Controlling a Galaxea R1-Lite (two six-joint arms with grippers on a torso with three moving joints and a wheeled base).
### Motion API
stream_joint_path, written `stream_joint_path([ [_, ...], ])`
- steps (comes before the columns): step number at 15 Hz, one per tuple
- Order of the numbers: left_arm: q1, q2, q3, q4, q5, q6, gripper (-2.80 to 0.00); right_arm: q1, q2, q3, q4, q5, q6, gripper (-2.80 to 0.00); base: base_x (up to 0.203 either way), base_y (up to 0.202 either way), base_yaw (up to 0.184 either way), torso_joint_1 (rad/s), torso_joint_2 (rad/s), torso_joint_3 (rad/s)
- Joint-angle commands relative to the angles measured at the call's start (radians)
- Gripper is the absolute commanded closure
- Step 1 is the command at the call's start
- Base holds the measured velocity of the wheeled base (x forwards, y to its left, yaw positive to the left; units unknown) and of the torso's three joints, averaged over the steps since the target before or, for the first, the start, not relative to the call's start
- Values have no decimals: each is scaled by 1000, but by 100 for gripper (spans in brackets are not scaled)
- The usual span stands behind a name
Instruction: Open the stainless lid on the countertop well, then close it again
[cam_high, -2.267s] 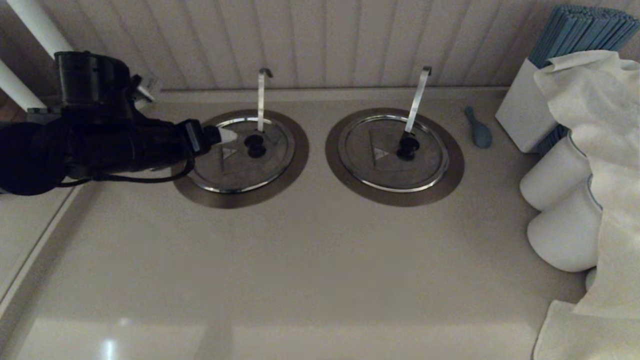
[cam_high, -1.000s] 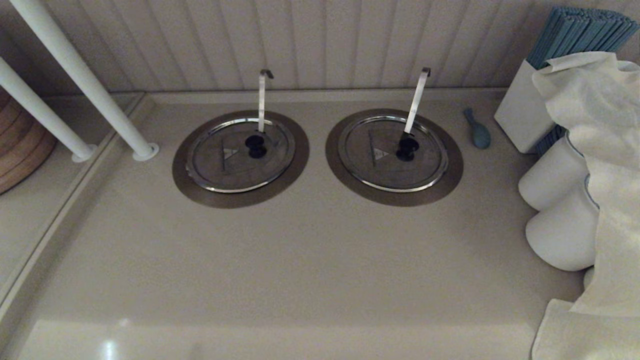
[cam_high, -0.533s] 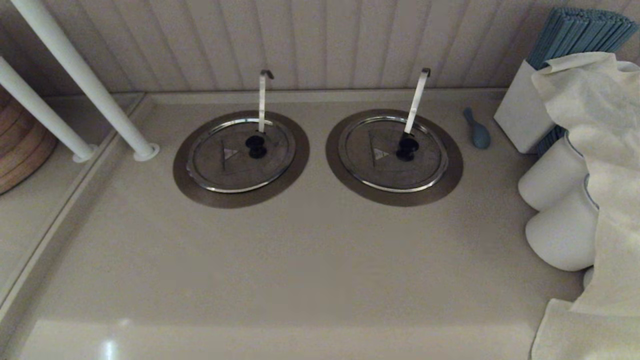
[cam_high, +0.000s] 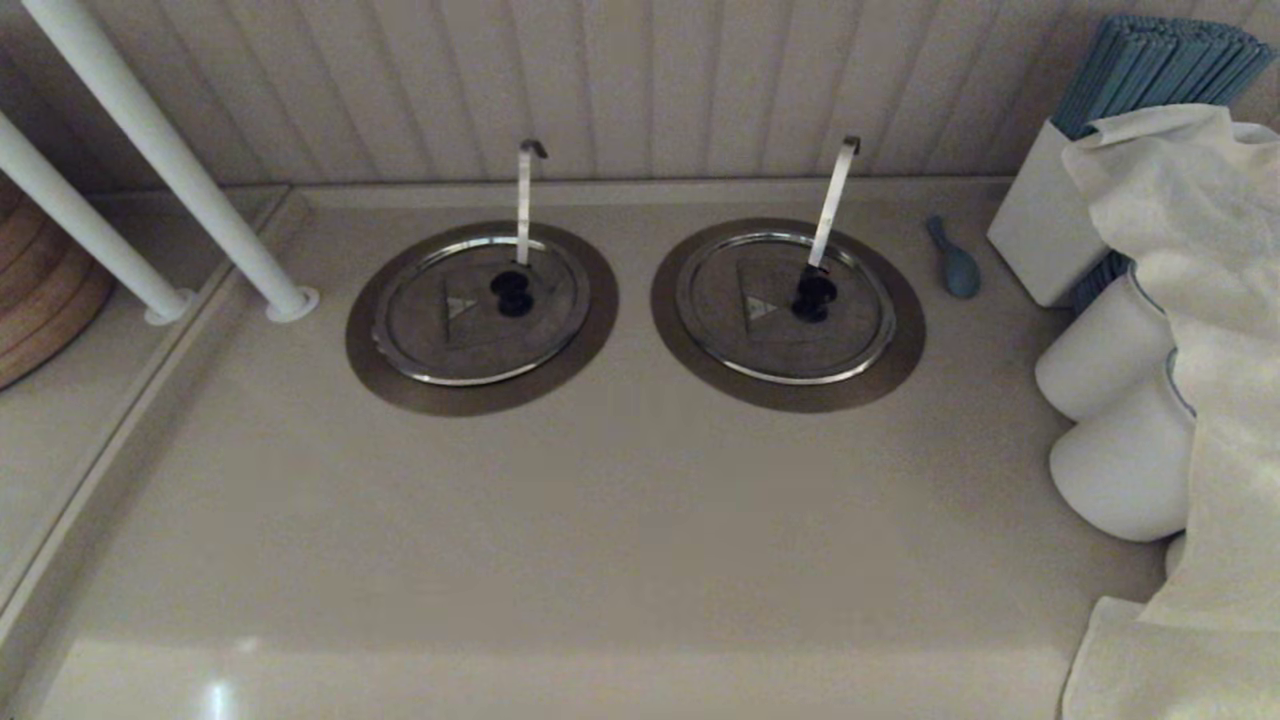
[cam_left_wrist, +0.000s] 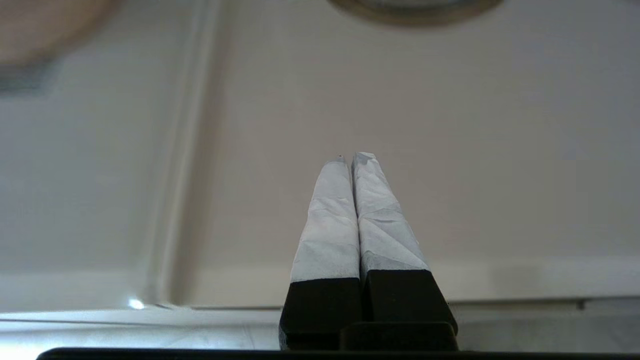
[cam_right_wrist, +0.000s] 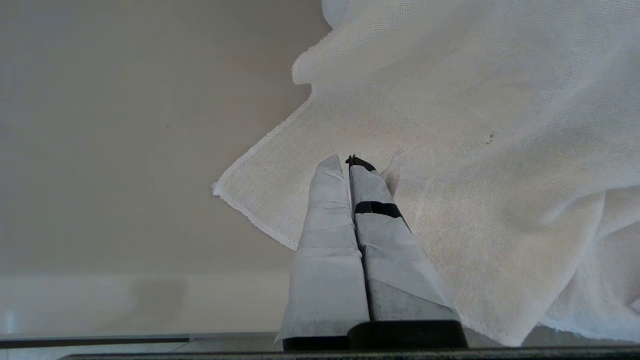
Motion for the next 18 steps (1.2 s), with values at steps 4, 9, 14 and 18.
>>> stream_joint_path([
  [4, -2, -47, 399, -358, -11, 26, 0, 0, 0, 0, 0, 0, 0, 0, 0, 0, 0, 0, 0, 0],
  [9, -2, -46, 589, -551, -51, 15, 0, 0, 0, 0, 0, 0, 1, 0, 0, 0, 0, 0, 0, 0],
  [14, -2, -45, 589, -550, -45, -2, 0, 0, 1, 0, 0, 0, 2, 0, 0, 0, 0, 0, 0, 0],
  [18, -2, -45, 589, -550, -44, -34, 0, 0, 0, 0, 0, 0, 2, 0, 0, 0, 0, 0, 0, 0],
])
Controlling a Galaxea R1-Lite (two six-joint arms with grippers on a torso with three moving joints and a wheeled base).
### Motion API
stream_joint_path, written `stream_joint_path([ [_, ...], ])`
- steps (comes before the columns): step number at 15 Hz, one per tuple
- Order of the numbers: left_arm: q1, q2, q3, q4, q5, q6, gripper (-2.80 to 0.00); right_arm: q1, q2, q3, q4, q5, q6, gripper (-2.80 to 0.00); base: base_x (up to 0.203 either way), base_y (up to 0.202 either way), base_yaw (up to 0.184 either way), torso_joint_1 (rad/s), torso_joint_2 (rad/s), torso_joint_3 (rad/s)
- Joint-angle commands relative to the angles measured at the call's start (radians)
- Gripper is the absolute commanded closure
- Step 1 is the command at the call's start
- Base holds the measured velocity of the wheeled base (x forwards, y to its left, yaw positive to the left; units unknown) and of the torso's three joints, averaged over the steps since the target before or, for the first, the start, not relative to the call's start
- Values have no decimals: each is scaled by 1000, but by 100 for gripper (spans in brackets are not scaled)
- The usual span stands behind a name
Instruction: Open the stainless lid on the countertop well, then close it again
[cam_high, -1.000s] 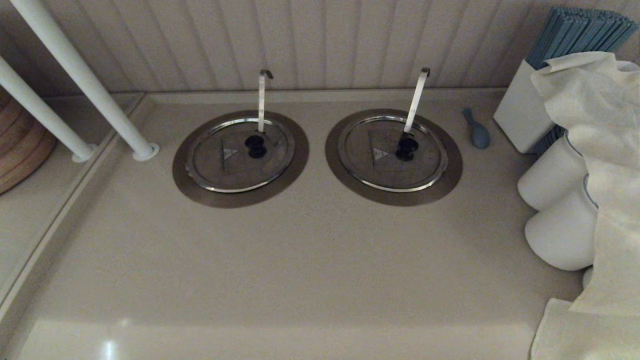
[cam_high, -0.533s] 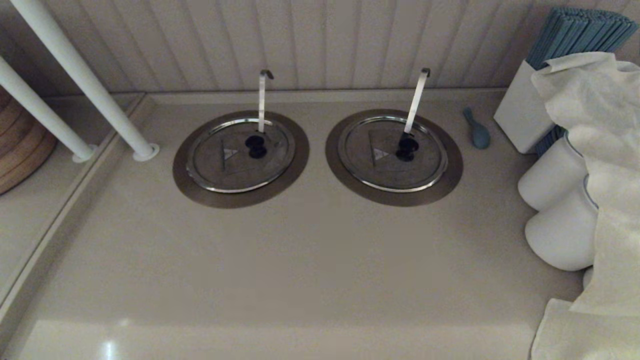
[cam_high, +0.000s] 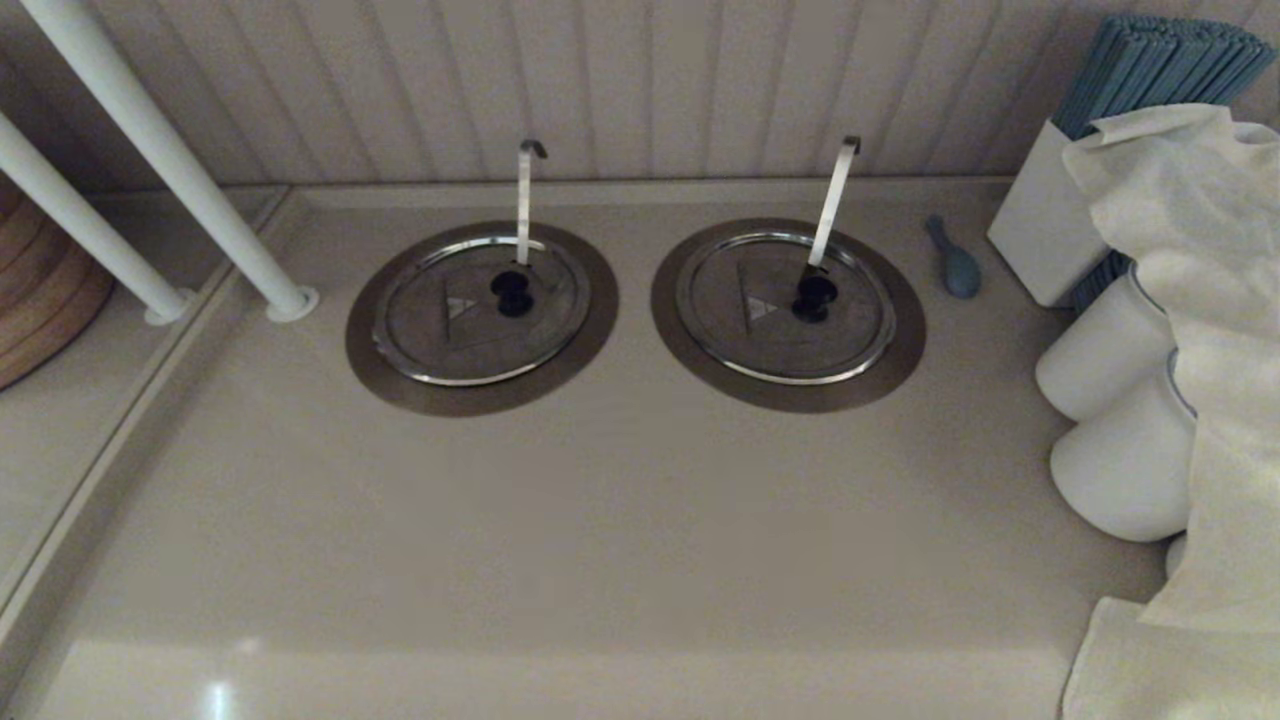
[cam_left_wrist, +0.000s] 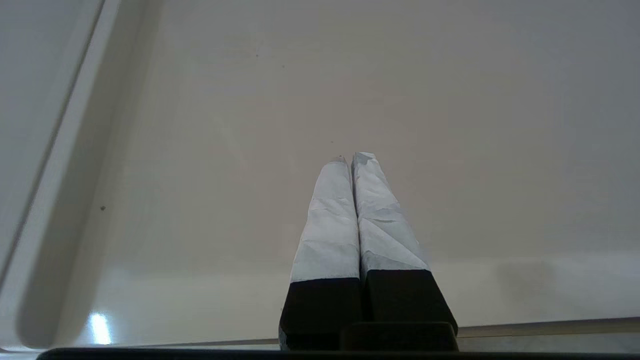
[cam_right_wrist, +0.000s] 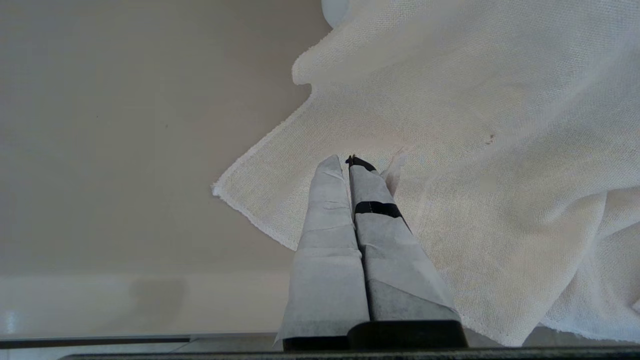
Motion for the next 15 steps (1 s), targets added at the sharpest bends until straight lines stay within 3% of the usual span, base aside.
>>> stream_joint_path([
  [1, 0, 3, 0, 1, 4, -6, 0, 0, 1, 0, 0, 0, 0, 0, 0, 0, 0, 0, 0, 0],
  [15, 0, 3, 0, -2, 6, -20, 0, 0, 0, 0, -2, -2, 4, 0, 0, 0, 0, 0, 0, 0],
])
